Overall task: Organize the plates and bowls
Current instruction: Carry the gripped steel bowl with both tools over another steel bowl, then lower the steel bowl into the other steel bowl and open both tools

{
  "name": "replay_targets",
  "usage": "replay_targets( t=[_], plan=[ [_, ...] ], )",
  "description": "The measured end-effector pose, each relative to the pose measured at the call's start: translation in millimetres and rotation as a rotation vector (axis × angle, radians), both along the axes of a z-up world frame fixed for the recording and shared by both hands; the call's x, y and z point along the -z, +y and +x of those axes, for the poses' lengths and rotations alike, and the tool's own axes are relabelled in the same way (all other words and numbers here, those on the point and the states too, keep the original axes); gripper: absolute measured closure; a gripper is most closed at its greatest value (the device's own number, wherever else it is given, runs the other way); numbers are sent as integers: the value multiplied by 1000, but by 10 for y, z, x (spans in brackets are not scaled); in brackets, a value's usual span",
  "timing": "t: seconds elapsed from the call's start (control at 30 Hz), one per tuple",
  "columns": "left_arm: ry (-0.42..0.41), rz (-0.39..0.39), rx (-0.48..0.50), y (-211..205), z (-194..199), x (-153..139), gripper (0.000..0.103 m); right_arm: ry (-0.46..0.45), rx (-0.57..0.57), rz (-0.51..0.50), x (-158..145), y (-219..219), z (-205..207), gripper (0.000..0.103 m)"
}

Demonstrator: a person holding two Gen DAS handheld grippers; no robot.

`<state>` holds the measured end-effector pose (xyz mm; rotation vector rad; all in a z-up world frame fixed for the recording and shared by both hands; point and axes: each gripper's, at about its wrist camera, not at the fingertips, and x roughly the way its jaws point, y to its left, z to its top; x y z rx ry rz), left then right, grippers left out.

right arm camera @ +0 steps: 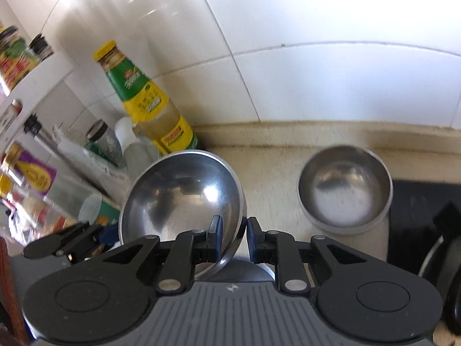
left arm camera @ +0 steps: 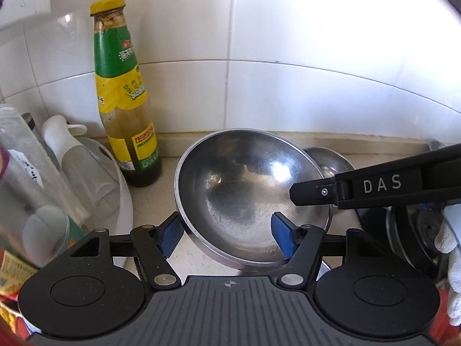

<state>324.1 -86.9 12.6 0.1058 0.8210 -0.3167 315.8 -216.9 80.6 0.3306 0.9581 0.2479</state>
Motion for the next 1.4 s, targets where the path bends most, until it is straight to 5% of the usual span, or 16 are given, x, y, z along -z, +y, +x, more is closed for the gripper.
replay_targets(
  t=[0.37, 1.4],
  plan=[
    [42, 23, 60, -32, -364, 160, 29, 80, -6, -21, 183, -3, -378, 81],
    [69, 52, 95, -40, -390, 227, 28, 131, -37, -28, 298, -20, -453, 80]
  ],
)
